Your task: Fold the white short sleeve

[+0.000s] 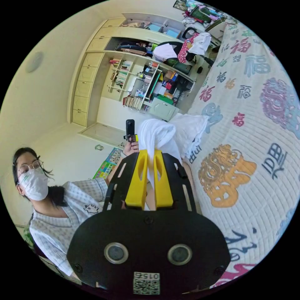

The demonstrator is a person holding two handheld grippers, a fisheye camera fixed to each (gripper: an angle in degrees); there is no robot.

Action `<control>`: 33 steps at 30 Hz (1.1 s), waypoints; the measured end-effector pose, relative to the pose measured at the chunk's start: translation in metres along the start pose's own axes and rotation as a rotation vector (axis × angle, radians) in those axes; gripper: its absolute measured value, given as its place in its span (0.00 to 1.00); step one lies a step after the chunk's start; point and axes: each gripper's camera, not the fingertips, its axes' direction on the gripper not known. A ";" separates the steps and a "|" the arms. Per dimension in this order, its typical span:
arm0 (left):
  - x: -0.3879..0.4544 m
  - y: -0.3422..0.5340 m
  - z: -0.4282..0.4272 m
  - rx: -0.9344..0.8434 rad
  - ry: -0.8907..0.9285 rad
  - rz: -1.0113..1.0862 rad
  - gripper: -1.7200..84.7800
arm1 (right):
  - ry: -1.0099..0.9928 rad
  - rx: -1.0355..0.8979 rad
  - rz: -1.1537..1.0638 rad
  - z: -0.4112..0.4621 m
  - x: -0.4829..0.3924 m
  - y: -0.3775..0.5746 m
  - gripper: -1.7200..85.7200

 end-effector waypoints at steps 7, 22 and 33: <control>-0.075 -0.020 -0.118 0.063 -0.177 -0.227 0.06 | 0.001 -0.073 0.078 0.169 0.023 -0.104 0.04; -0.177 0.114 -0.054 0.377 -0.388 -0.363 0.07 | 0.195 -0.004 0.292 0.235 0.052 -0.112 0.01; 0.085 0.265 0.244 0.663 -0.577 0.345 0.01 | 0.672 0.421 -0.191 0.111 -0.192 0.054 0.01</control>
